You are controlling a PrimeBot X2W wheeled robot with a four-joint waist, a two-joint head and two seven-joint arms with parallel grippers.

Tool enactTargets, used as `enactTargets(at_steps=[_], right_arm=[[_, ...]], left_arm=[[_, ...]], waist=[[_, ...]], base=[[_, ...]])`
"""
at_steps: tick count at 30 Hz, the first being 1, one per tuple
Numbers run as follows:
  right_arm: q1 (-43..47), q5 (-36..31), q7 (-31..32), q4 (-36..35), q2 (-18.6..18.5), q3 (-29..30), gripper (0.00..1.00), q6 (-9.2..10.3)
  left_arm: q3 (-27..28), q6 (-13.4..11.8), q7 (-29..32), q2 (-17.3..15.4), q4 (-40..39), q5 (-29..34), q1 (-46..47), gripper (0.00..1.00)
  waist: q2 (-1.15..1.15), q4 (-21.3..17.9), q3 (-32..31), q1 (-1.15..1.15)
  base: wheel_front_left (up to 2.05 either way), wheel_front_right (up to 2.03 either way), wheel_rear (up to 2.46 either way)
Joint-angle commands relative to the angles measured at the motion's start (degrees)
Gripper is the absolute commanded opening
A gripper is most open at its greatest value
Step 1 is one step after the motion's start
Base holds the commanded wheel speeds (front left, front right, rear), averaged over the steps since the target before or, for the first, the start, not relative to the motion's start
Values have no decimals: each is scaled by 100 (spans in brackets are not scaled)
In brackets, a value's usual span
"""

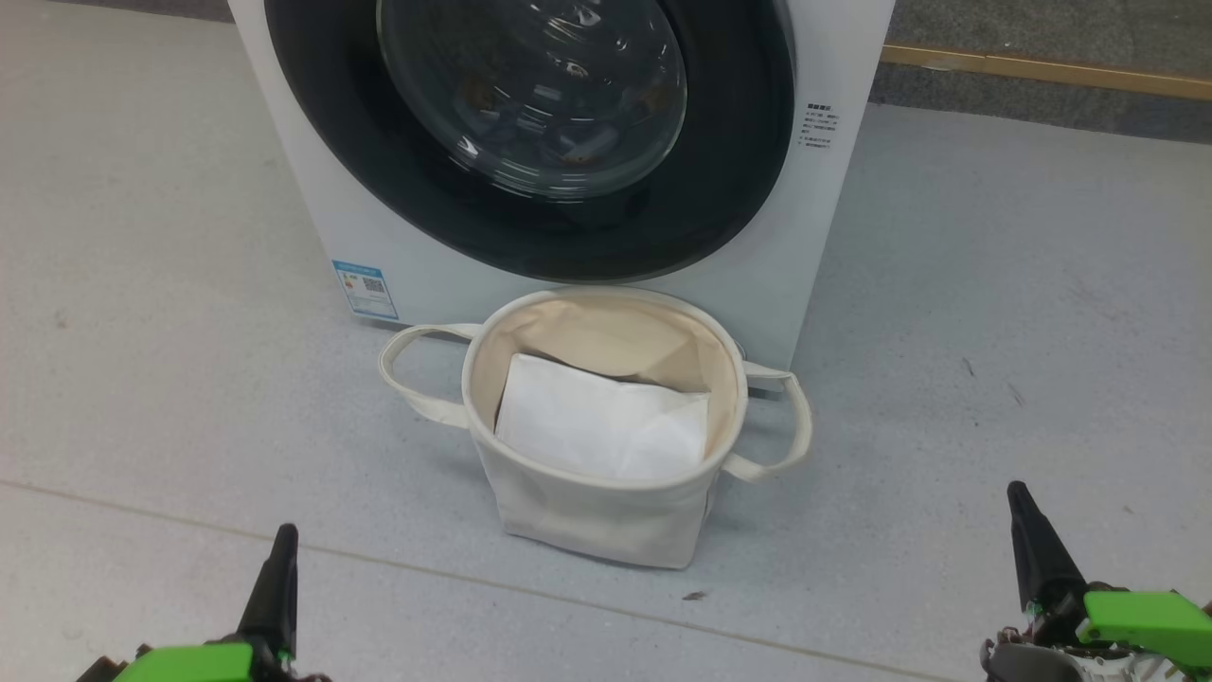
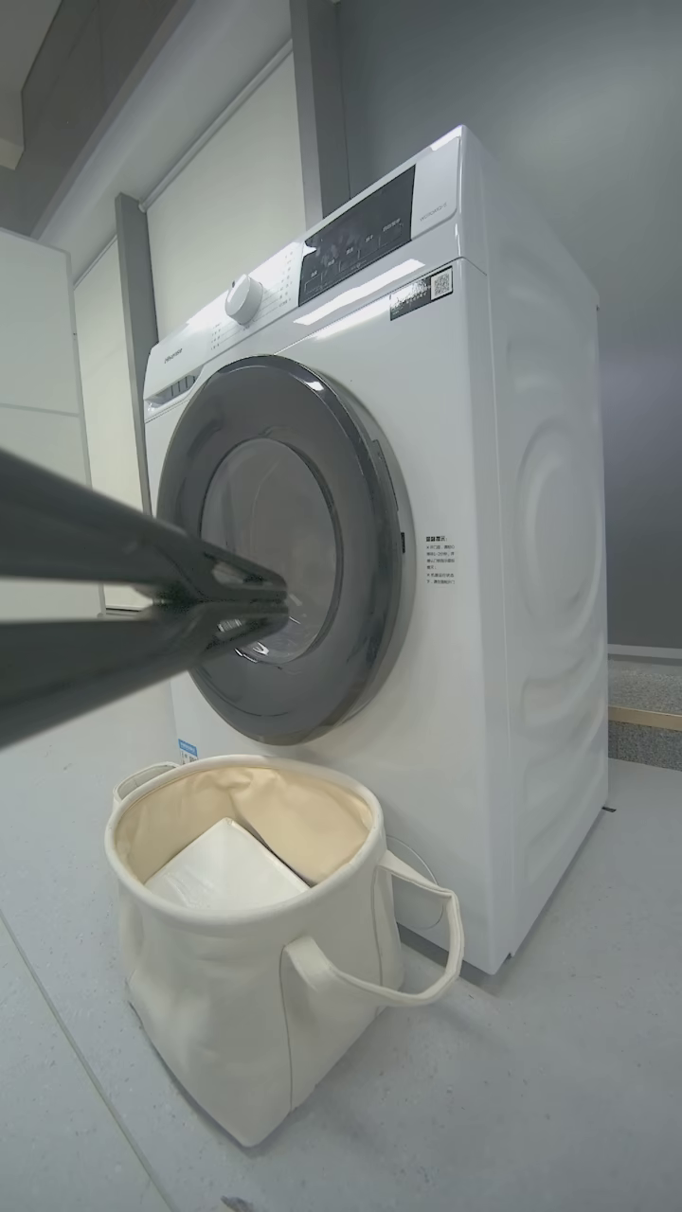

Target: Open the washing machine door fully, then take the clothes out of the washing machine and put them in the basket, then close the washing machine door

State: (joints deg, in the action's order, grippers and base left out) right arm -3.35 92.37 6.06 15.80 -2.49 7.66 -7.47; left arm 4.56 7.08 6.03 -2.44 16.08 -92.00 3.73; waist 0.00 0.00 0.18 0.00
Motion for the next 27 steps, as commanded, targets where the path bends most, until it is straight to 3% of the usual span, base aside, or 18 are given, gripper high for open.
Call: enactTargets(at_steps=[1, 27], right_arm=[[-283, -18, 41, -178, -39, -117, 0, -2], [-283, -18, 41, -178, -39, -117, 0, -2]], left_arm=[[193, 41, 44, -43, -205, -19, 246, 0], [193, 41, 44, -43, -205, -19, 246, 0]], waist=[[0, 0, 0, 0], [0, 0, 0, 0]], base=[[0, 0, 0], [0, 0, 0]])
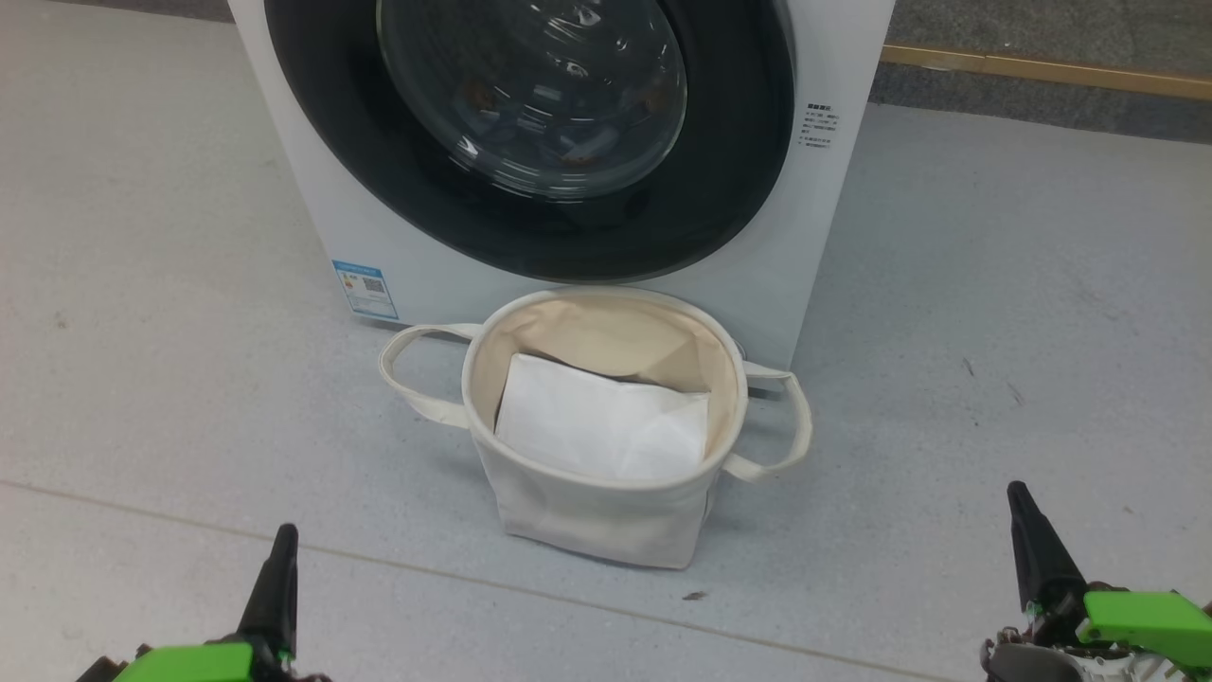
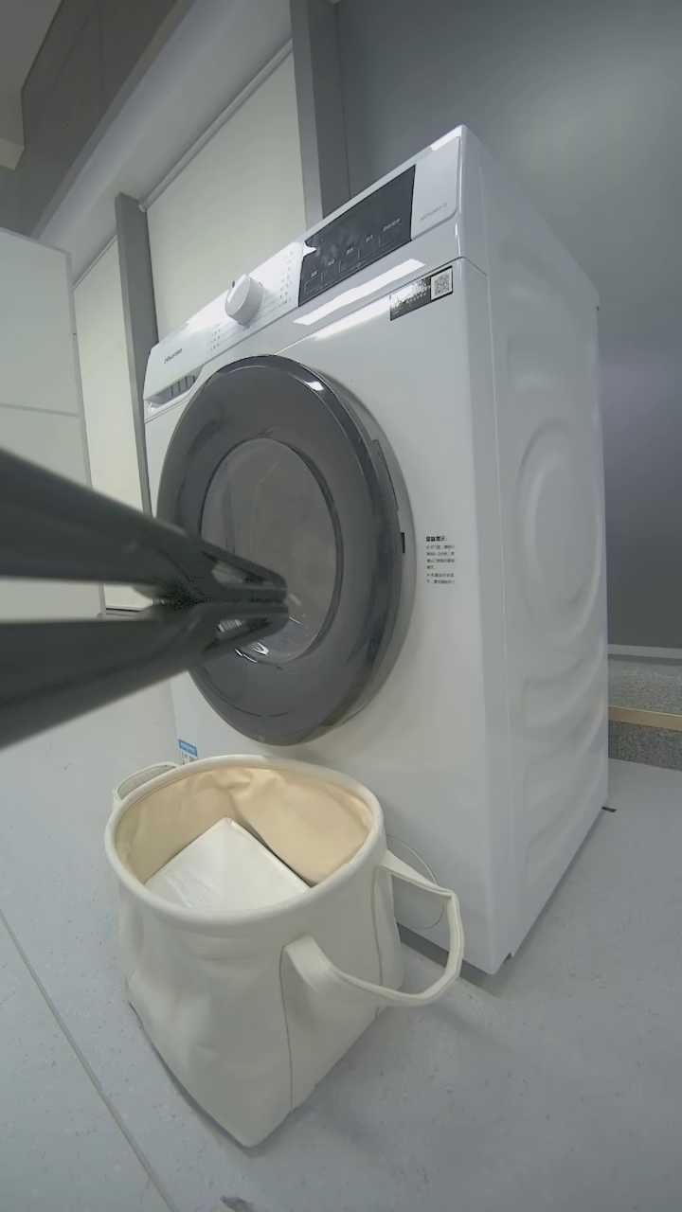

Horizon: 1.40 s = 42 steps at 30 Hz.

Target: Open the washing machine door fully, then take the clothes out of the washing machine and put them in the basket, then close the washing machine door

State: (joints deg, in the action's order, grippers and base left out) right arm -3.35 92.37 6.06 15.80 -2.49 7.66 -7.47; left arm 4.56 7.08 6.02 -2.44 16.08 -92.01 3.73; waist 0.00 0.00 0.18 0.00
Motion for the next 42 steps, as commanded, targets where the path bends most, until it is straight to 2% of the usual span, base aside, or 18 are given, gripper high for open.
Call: enactTargets(at_steps=[1, 42], right_arm=[[-283, -18, 41, -178, -39, -117, 0, -2], [-283, -18, 41, -178, -39, -117, 0, -2]], left_arm=[[193, 41, 45, -43, -205, -18, 246, 0], [193, 41, 45, -43, -205, -18, 246, 0]], waist=[[0, 0, 0, 0], [0, 0, 0, 0]], base=[[0, 0, 0], [0, 0, 0]])
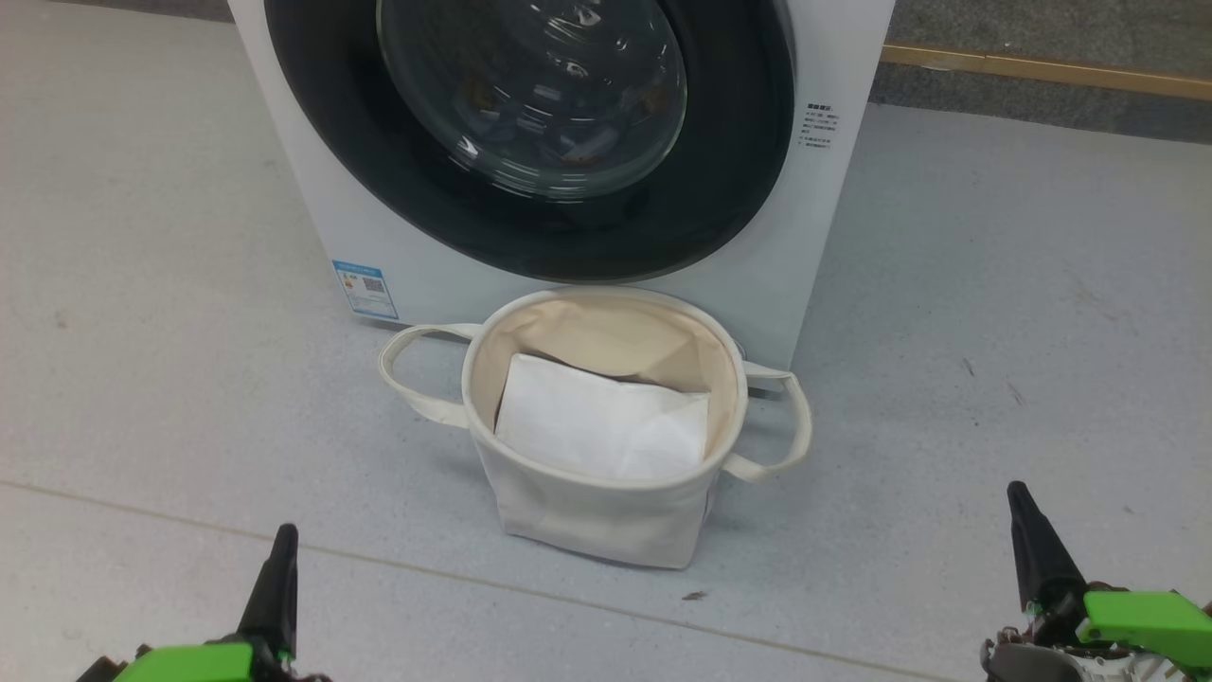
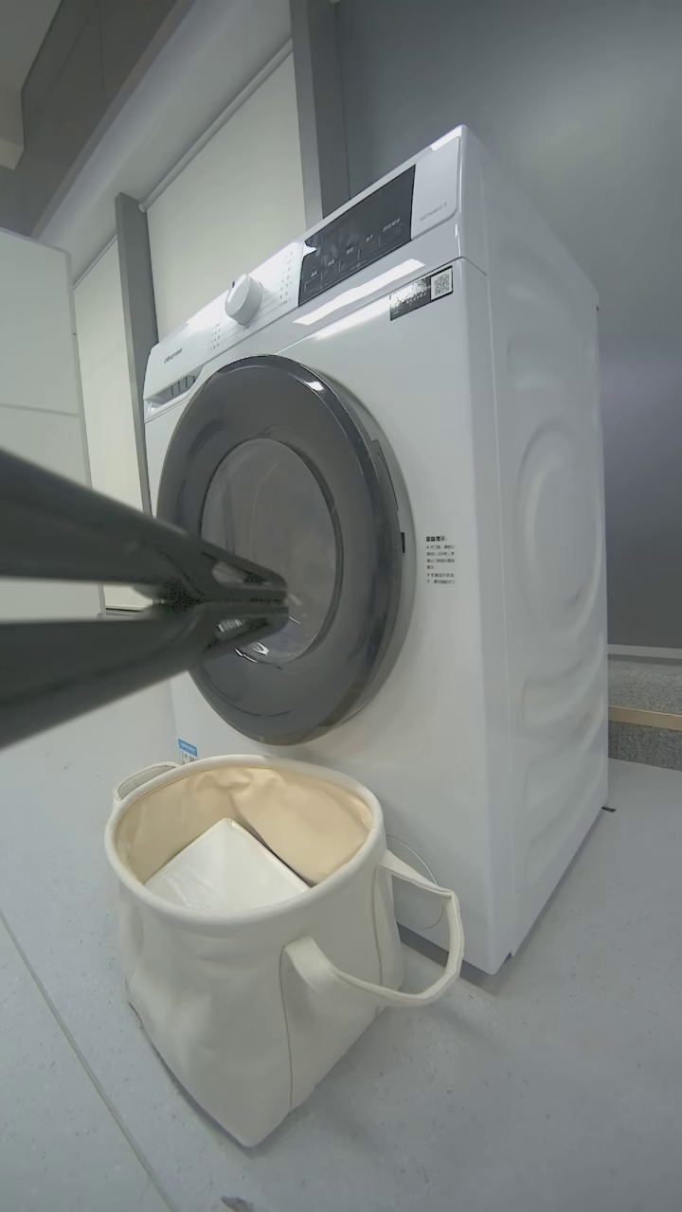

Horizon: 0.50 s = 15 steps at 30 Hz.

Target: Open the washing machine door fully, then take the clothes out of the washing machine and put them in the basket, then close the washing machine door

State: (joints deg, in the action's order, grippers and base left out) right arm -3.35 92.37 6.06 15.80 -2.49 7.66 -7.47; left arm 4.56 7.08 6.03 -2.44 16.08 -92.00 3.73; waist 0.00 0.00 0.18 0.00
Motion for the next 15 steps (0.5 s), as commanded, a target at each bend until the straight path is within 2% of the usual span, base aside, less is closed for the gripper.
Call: enactTargets(at_steps=[1, 15], right_arm=[[-283, -18, 41, -178, -39, -117, 0, -2], [-283, -18, 41, -178, -39, -117, 0, -2]], left_arm=[[193, 41, 44, -43, -205, -19, 246, 0], [193, 41, 44, -43, -205, -19, 246, 0]], waist=[[0, 0, 0, 0], [0, 0, 0, 0]], base=[[0, 0, 0], [0, 0, 0]])
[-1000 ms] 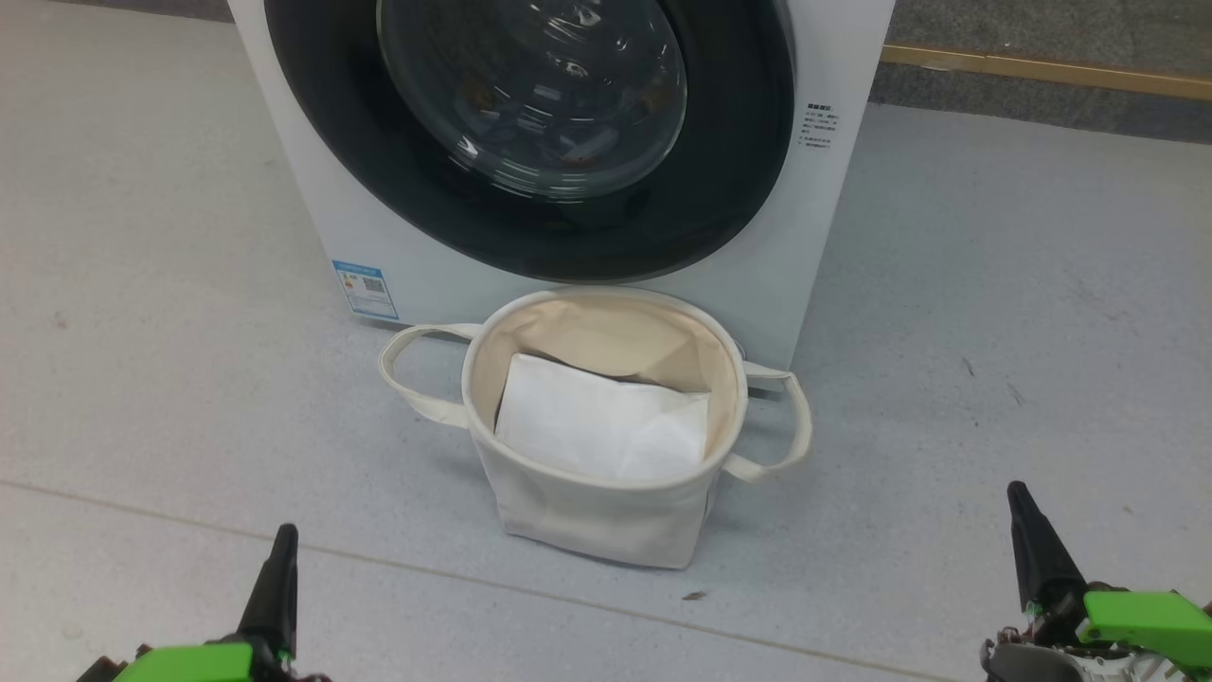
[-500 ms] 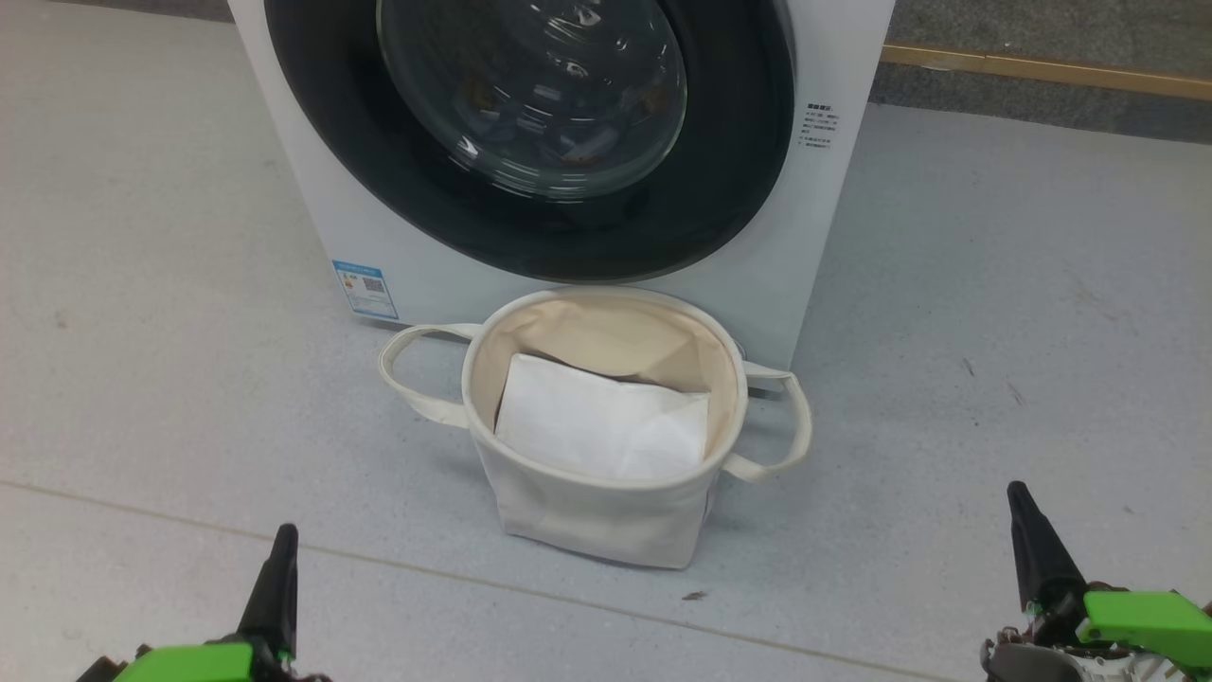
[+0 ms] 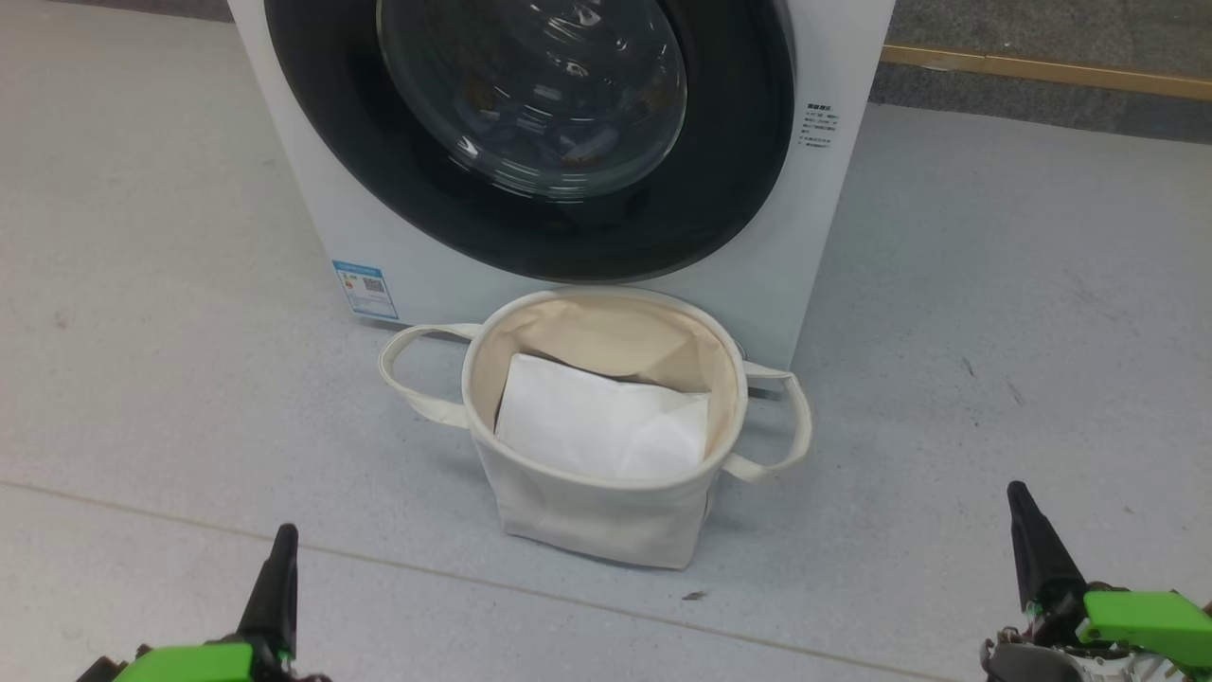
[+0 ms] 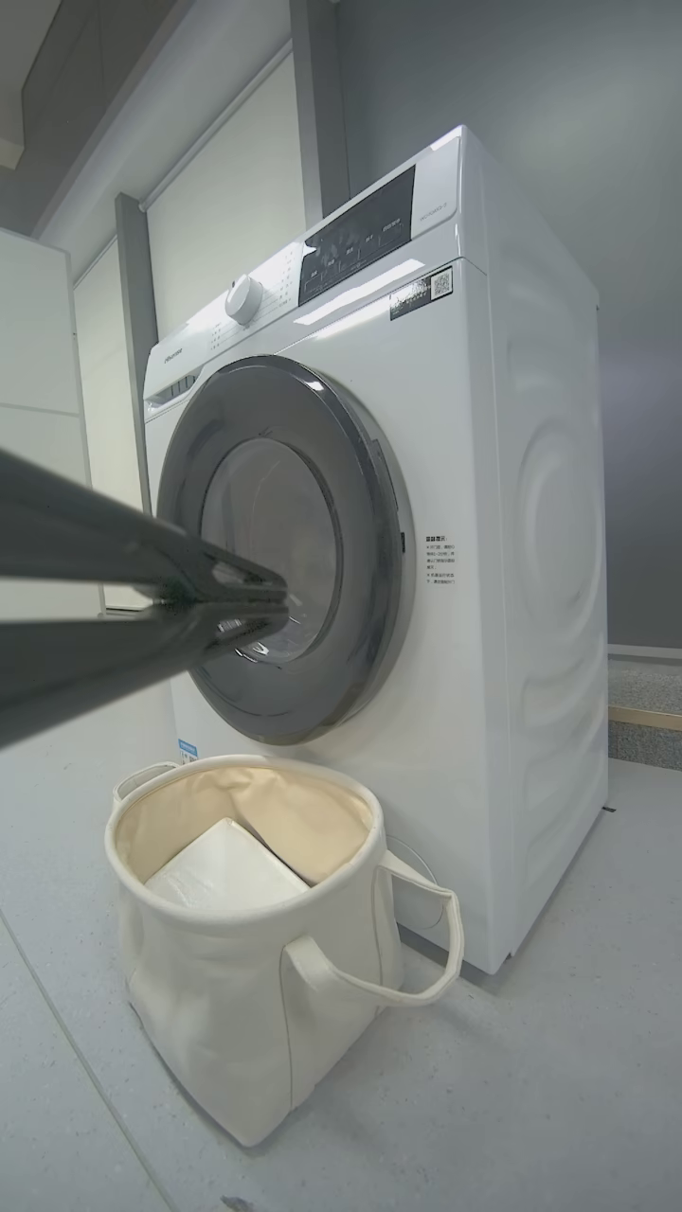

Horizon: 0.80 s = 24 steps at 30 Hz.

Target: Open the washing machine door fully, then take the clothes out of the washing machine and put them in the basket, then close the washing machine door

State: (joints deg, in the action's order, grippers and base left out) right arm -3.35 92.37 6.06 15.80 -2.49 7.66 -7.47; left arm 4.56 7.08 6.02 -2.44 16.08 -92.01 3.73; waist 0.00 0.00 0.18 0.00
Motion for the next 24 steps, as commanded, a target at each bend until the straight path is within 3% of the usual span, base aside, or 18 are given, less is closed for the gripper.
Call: enactTargets(at_steps=[1, 24], right_arm=[[-283, -18, 41, -178, -39, -117, 0, -2], [-283, -18, 41, -178, -39, -117, 0, -2]], left_arm=[[193, 41, 45, -43, -205, -18, 246, 0], [193, 41, 45, -43, -205, -18, 246, 0]], waist=[[0, 0, 0, 0], [0, 0, 0, 0]], base=[[0, 0, 0], [0, 0, 0]])
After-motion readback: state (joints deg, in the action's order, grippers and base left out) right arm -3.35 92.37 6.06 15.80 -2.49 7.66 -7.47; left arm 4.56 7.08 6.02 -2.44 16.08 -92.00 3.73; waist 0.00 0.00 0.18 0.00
